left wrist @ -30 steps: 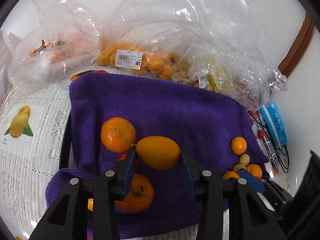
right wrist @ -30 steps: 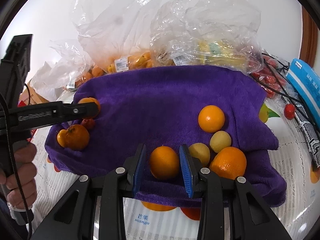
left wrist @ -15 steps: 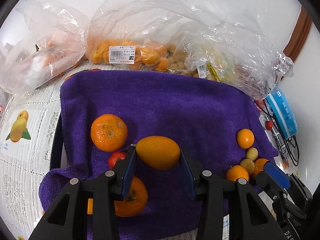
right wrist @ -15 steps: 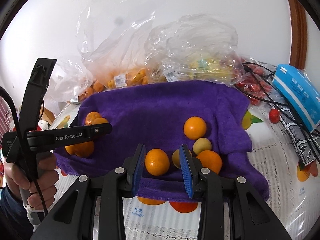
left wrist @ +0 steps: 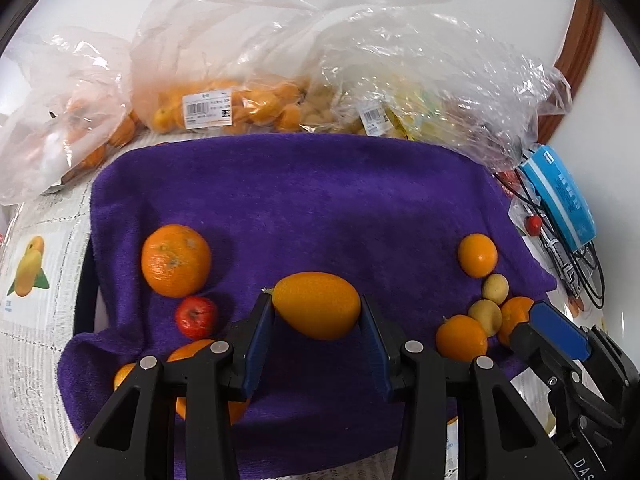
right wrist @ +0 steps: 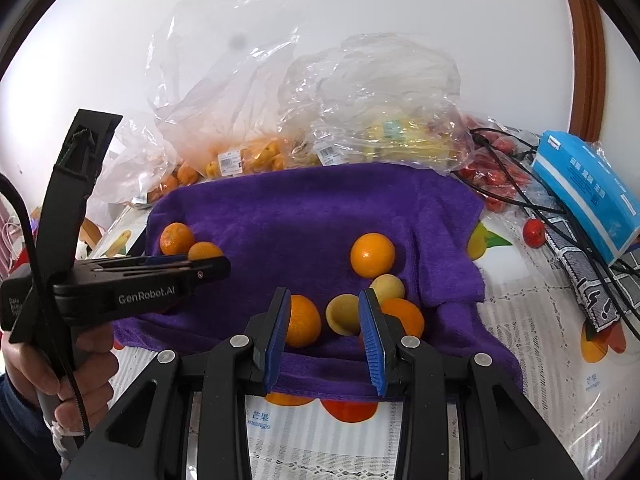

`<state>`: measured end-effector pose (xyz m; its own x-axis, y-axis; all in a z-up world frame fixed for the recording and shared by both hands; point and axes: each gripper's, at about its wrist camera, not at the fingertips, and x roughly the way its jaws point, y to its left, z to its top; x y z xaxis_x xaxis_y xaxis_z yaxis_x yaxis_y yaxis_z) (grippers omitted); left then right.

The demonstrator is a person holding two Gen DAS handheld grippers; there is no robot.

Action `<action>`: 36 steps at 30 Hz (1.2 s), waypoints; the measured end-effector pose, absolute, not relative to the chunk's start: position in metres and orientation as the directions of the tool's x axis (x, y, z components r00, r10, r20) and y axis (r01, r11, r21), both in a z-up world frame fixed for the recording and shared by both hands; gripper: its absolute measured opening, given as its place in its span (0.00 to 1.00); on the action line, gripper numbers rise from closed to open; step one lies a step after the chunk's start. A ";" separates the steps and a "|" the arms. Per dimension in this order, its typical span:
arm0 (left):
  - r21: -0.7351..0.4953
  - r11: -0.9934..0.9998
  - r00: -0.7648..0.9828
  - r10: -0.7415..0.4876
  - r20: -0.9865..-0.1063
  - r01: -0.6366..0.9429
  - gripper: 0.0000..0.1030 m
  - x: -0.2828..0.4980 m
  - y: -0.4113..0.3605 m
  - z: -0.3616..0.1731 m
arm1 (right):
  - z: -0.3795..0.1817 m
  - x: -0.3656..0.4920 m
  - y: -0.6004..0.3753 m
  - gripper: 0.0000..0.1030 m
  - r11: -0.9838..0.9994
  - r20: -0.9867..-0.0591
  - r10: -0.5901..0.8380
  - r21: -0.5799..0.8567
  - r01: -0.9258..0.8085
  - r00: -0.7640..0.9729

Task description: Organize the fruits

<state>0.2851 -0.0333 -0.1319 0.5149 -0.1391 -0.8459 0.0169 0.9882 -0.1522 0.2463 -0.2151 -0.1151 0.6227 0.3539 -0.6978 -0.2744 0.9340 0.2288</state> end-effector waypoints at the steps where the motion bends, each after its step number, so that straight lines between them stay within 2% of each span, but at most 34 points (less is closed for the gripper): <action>1: -0.152 0.988 0.513 -0.139 -0.847 0.018 0.40 0.285 -0.034 -0.132 | -0.115 0.246 -0.216 0.34 0.934 -0.698 0.353 0.230 -0.272 0.623; 8: -0.114 0.993 0.504 -0.112 -0.856 0.026 0.40 0.287 -0.042 -0.135 | -0.116 0.247 -0.218 0.34 0.938 -0.699 0.345 0.227 -0.263 0.627; 10: -0.121 0.992 0.500 -0.120 -0.858 0.031 0.44 0.288 -0.042 -0.135 | -0.116 0.247 -0.219 0.34 0.937 -0.697 0.348 0.231 -0.263 0.627; 18: -0.140 0.989 0.497 -0.143 -0.856 0.044 0.51 0.279 -0.044 -0.130 | -0.116 0.247 -0.219 0.34 0.936 -0.697 0.350 0.234 -0.262 0.627; 36: -0.114 0.993 0.537 -0.089 -0.839 -0.013 0.54 0.250 -0.023 -0.104 | -0.104 0.238 -0.222 0.39 0.950 -0.696 0.311 0.210 -0.231 0.648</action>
<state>0.2500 -0.0227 -0.1036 0.5367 -0.0893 -0.8390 -0.0130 0.9934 -0.1141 0.2377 -0.2215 -0.1043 0.6476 0.3112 -0.6955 -0.2313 0.9500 0.2097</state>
